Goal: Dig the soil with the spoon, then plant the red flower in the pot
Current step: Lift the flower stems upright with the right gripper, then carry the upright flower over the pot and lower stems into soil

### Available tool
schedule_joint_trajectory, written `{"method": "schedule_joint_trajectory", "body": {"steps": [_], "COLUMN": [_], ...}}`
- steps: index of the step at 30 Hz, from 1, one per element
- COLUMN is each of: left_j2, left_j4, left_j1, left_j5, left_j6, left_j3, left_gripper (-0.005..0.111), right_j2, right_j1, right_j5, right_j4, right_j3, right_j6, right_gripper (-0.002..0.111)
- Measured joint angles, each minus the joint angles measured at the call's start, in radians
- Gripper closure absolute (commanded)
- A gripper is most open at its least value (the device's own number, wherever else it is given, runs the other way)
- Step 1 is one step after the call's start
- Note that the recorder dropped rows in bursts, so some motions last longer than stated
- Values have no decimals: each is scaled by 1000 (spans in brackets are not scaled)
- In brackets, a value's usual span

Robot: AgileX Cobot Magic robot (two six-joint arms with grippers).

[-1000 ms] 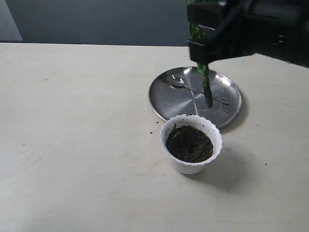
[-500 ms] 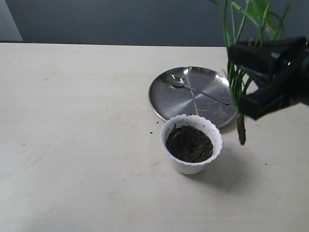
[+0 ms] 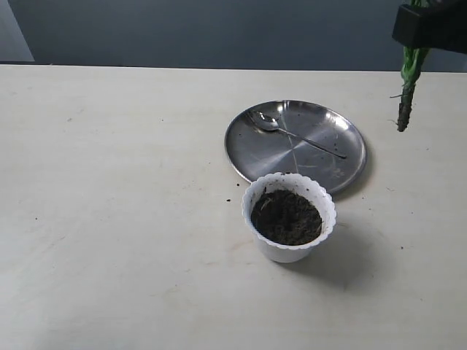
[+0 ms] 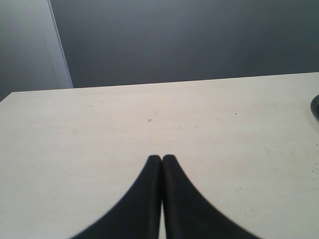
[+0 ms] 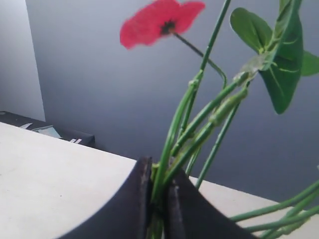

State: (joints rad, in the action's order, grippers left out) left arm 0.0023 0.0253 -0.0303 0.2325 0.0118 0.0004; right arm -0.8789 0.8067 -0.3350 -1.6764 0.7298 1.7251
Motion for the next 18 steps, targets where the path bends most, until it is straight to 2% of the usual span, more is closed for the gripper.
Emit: {"method": "schedule_joint_trajectory", "body": {"steps": [6, 8, 10, 13, 15, 18], "left_j2": [0, 0, 0, 0, 0, 0], "left_j4": [0, 0, 0, 0, 0, 0], "left_j1": [0, 0, 0, 0, 0, 0], "left_j5": [0, 0, 0, 0, 0, 0], "left_j6": [0, 0, 0, 0, 0, 0], "left_j3": [0, 0, 0, 0, 0, 0], "left_gripper": [106, 106, 106, 106, 106, 106], "right_j2": [-5, -5, -5, -5, -9, -27], "right_j1": [0, -3, -13, -22, -23, -26], "right_j5": [-17, -15, -6, 20, 70, 116], "right_j4": [95, 203, 450, 1019, 1309, 1429], "right_j3": [0, -5, -20, -41, -43, -68], "right_j6": [2, -74, -305, -929, -1236, -1402], "right_gripper": [109, 109, 109, 109, 109, 109]}}
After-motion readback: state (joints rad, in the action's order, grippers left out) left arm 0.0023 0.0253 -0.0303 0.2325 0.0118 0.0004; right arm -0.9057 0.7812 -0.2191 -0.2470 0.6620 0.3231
